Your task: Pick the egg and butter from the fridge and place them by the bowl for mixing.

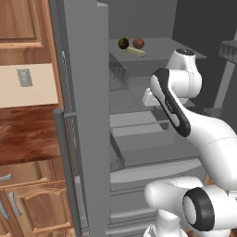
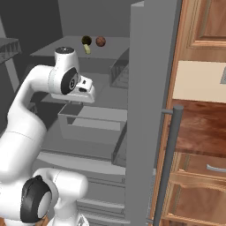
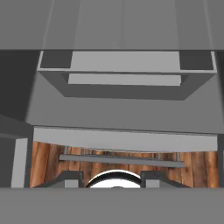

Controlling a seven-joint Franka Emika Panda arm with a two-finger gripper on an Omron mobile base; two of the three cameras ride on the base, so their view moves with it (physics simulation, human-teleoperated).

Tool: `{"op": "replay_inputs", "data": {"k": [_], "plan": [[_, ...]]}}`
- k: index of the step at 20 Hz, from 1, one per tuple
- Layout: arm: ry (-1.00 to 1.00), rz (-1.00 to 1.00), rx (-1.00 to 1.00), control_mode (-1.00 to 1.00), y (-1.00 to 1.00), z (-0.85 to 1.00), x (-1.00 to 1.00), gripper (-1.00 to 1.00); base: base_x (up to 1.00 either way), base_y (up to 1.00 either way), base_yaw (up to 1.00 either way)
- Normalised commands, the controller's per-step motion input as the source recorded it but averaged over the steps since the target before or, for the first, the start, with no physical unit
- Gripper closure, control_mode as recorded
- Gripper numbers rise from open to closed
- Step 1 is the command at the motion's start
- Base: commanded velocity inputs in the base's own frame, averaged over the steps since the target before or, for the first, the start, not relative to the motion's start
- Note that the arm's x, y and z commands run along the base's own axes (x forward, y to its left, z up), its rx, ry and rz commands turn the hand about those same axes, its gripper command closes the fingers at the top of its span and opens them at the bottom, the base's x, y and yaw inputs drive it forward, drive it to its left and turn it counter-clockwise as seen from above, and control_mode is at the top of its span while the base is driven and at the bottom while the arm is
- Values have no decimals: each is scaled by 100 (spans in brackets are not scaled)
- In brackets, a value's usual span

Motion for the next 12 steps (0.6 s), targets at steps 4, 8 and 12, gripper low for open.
{"op": "replay_inputs", "data": {"k": [4, 8, 12], "plan": [[-1, 0, -1, -100, 2, 0, 1, -100, 0, 0, 0], [-17, 0, -6, -100, -8, 19, -22, -100, 0, 0, 0], [-3, 0, -6, -100, 3, 1, 4, -100, 0, 0, 0]]}}
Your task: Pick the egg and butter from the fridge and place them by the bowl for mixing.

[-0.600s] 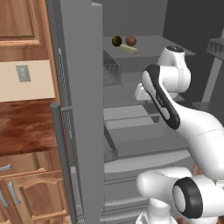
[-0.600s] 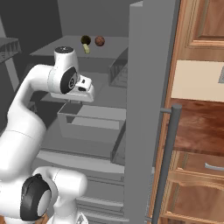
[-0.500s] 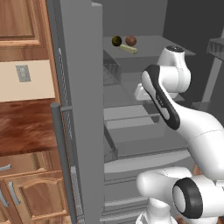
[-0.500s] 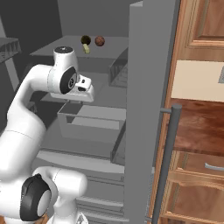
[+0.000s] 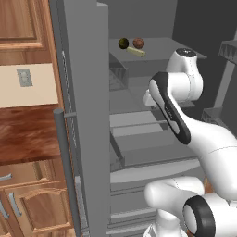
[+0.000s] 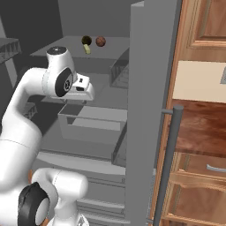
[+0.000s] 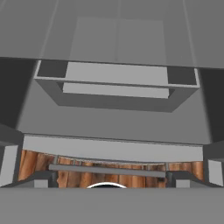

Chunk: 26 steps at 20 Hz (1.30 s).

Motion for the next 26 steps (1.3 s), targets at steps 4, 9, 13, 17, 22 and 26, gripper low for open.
{"op": "replay_inputs", "data": {"k": [4, 9, 13, 17, 22, 26], "plan": [[0, 0, 0, -100, 0, 0, 0, -100, 0, 0, 0], [0, 0, 0, -100, 0, 0, 0, -100, 0, 0, 0], [0, 0, 0, -100, 0, 0, 0, -100, 0, 0, 0], [0, 0, 0, -100, 0, 0, 0, -100, 0, 0, 0], [0, 0, 0, -100, 0, 0, 0, -100, 0, 0, 0], [-2, 0, 0, -100, 7, 0, 0, -100, 0, 0, 0]]}}
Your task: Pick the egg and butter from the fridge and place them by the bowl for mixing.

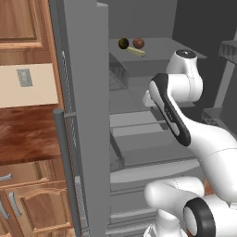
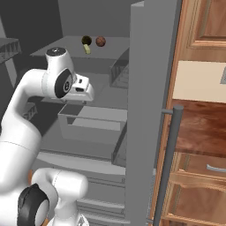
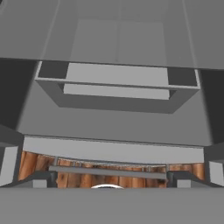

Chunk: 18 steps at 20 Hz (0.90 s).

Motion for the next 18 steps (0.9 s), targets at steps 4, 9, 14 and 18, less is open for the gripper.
{"op": "replay_inputs", "data": {"k": [4, 9, 14, 18], "plan": [[-6, 0, 0, -100, 0, 0, 0, -100, 0, 0, 0], [-1, 0, 0, -100, 1, 2, -6, -100, 0, 0, 0], [-25, 17, -5, -100, -8, 49, -27, -100, 0, 0, 0], [-28, 8, -2, -100, 0, 73, -3, -100, 0, 0, 0]]}}
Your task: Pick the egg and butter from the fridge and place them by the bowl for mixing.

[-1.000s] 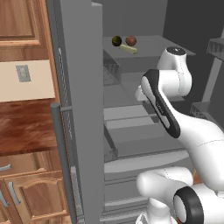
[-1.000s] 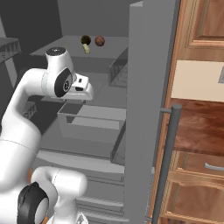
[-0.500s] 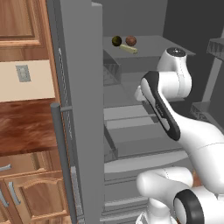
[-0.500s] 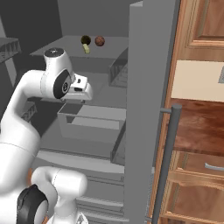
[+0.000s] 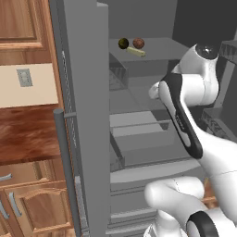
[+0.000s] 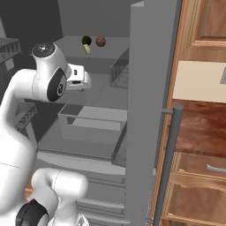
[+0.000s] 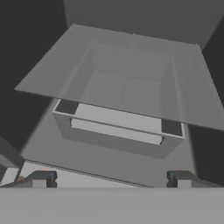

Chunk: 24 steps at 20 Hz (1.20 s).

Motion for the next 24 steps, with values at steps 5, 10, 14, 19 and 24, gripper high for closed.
{"op": "replay_inputs", "data": {"k": [5, 10, 14, 19, 24], "plan": [[-10, 0, 0, -100, 0, 75, 4, -100, 0, 0, 0], [0, 0, 0, -100, 0, 62, 30, -100, 0, 0, 0], [0, 0, 0, -100, 0, 28, 76, -100, 0, 0, 0], [-6, 0, 0, -100, 0, 4, 96, -100, 0, 0, 0], [-12, 0, 0, -100, 0, 3, 92, -100, 0, 0, 0]]}}
